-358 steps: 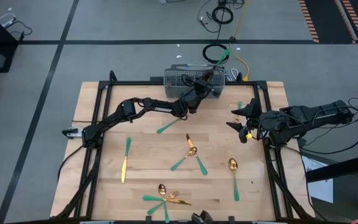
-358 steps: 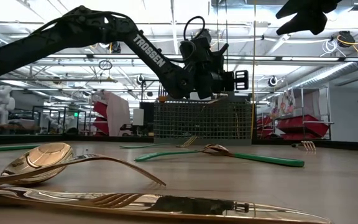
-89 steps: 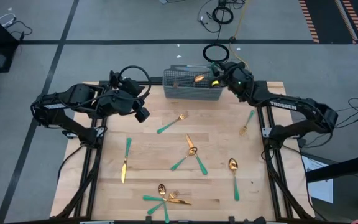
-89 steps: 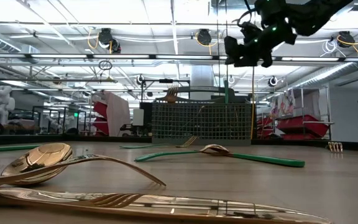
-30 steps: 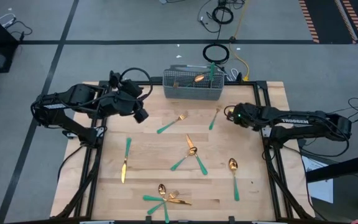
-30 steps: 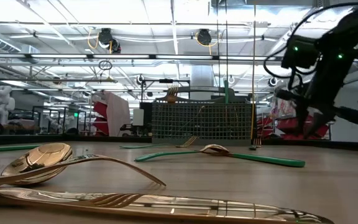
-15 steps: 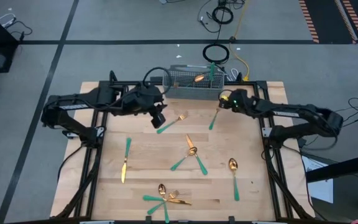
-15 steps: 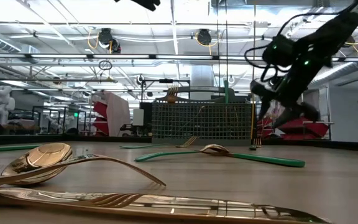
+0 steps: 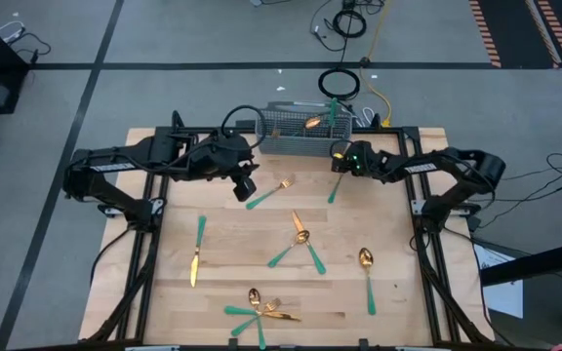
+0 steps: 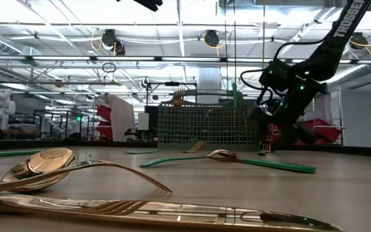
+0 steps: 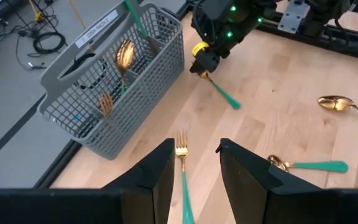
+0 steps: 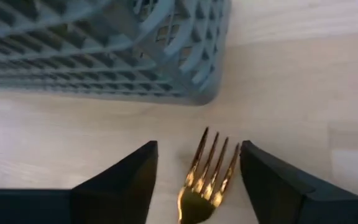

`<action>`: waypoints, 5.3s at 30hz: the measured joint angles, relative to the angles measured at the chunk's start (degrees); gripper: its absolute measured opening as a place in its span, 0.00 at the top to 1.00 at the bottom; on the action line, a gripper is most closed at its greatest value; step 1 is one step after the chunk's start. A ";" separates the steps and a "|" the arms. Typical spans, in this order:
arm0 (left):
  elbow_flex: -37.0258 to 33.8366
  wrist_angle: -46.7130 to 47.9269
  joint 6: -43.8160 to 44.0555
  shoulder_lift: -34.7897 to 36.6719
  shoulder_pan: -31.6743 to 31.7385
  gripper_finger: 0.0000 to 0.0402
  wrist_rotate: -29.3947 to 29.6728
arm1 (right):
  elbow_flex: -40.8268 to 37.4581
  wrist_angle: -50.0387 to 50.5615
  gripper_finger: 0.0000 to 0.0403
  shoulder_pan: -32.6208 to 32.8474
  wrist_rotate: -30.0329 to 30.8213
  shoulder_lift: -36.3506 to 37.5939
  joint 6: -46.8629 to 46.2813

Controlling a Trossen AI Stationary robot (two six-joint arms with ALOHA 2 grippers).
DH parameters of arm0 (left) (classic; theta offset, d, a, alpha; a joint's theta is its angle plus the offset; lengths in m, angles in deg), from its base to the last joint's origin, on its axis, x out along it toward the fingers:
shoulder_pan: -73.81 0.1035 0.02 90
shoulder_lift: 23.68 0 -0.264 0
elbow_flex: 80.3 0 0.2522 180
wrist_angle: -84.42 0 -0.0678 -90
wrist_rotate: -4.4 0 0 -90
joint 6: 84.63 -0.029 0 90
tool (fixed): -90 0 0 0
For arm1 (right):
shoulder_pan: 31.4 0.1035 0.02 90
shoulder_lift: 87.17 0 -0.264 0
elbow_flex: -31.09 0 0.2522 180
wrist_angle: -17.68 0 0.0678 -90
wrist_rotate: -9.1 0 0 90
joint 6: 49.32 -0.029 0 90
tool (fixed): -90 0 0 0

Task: Sort silverware
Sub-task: Put the green fork into the gray silverware basket with the other green fork, then put the green fork into the gray silverware basket with the other green forks

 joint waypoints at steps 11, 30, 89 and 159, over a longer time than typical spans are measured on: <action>0.00 -0.01 -0.57 0.00 0.13 0.67 1.11 | -0.06 0.46 0.99 0.75 -4.63 -0.15 3.85; 0.00 1.27 0.00 1.53 -0.04 0.67 1.20 | 36.06 12.71 1.00 14.56 13.54 7.46 37.88; 0.04 8.77 1.38 7.45 -4.31 0.67 7.56 | 69.06 -5.08 0.74 10.84 12.52 -33.63 73.30; -30.75 -62.71 -1.78 -30.60 19.28 0.67 -27.18 | 69.05 95.17 0.65 53.80 9.64 6.20 23.19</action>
